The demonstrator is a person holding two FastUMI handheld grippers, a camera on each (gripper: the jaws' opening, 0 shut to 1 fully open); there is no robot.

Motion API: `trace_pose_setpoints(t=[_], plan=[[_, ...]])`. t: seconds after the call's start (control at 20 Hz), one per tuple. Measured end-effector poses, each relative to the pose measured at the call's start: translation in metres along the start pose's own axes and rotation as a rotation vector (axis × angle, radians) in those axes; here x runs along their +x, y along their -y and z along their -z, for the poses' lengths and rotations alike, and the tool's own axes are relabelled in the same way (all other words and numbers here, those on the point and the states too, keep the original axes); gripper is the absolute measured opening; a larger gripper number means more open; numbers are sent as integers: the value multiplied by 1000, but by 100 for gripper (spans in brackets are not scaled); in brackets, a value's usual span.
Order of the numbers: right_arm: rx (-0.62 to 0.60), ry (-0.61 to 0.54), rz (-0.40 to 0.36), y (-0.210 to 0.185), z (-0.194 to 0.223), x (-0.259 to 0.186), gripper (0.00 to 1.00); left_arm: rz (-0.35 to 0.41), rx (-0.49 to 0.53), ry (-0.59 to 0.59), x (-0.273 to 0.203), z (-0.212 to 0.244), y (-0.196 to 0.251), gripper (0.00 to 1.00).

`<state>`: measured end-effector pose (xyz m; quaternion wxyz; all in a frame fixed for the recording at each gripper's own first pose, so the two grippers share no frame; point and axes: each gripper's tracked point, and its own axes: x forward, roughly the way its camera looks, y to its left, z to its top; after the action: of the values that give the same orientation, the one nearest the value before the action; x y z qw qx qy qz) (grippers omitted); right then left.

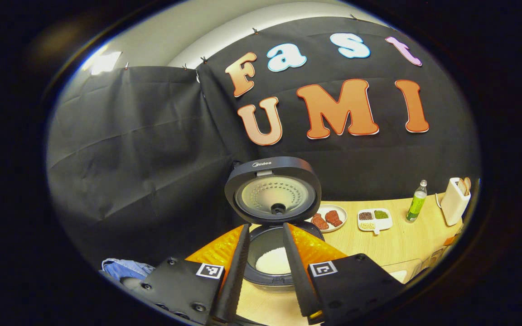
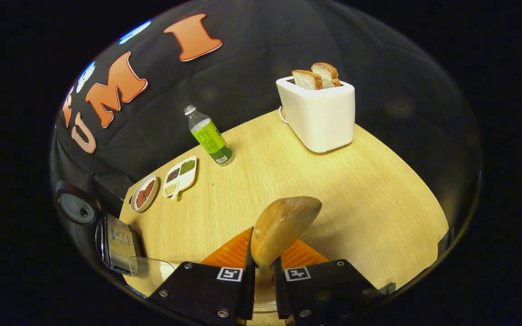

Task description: Close the left gripper, press the button to open the rice cooker; take a wooden spoon from the chopstick holder with the right hand, scoop a spoonful of rice and pour it into the rice cooker, then put the wooden spoon back into the chopstick holder.

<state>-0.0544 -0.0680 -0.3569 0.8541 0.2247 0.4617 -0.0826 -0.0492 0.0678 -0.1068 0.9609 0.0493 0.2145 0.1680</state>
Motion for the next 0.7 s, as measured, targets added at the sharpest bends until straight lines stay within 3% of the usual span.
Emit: trace_pose_setpoints(t=[0.05,0.1,0.15,0.25,0.3,0.35,0.4,0.45,0.5,0.7], plan=[[7,-1,-10,-2,2,-4,18,7,-10,-10,-2,4,4,55],[12,0,-11,-1,5,-8,18,21,-20,-22,-3,8,8,46],[21,6,-11,-2,6,-12,17,24,-27,-26,-1,11,8,64],[35,21,-5,-2,10,-19,17,40,-37,-34,8,15,11,46],[40,27,10,0,14,-22,17,55,-42,-41,15,16,13,54],[55,33,24,0,15,-25,15,75,-41,-41,21,15,16,46],[71,33,35,-1,18,-28,14,91,-34,-29,28,12,16,64],[81,32,56,-2,20,-31,13,113,-25,-15,34,8,18,46],[88,42,77,0,21,-34,13,129,-17,-2,39,6,19,64],[68,148,91,-18,-6,-63,12,207,-23,34,59,1,25,81]])
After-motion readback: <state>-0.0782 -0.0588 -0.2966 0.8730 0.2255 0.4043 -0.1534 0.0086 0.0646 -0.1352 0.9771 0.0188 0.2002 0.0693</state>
